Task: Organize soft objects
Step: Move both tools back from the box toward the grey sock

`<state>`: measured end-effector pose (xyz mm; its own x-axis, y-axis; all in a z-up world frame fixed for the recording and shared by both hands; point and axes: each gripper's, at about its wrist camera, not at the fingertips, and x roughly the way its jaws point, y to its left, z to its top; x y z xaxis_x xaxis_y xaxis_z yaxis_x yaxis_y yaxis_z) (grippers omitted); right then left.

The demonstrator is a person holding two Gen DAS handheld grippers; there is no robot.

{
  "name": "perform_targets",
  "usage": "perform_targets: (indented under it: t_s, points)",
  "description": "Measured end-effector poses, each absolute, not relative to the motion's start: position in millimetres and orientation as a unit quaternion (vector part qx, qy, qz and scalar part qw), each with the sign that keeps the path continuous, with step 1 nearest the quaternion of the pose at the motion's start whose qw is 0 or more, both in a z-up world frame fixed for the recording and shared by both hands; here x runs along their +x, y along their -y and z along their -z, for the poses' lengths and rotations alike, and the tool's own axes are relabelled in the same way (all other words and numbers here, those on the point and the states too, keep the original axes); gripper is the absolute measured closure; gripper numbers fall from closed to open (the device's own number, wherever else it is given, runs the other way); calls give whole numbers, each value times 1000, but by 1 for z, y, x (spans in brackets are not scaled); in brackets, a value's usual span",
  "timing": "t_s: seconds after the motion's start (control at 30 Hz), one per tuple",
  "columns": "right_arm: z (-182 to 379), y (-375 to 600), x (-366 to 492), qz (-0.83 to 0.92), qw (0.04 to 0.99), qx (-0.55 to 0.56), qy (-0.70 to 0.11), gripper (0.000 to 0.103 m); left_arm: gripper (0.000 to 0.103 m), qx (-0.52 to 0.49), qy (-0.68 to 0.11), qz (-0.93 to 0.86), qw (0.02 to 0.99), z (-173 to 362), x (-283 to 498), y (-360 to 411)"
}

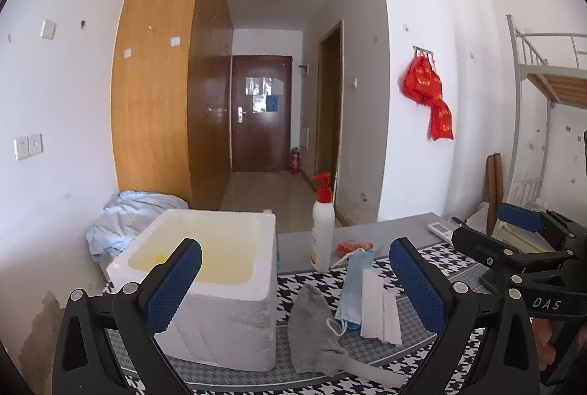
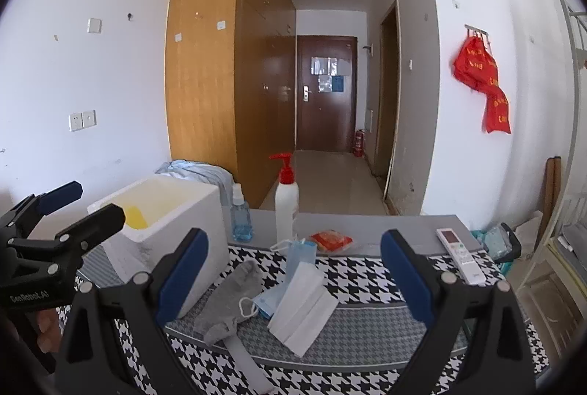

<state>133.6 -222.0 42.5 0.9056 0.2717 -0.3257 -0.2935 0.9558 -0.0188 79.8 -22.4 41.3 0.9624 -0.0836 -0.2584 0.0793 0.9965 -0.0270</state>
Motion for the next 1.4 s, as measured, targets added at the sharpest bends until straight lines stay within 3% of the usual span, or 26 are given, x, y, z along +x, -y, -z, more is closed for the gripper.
perform_targets:
  t_s: [1.4]
  points:
    - [15, 251, 171, -110, 963, -25, -246, 6, 1, -2, -240, 81, 967, 26, 127, 53]
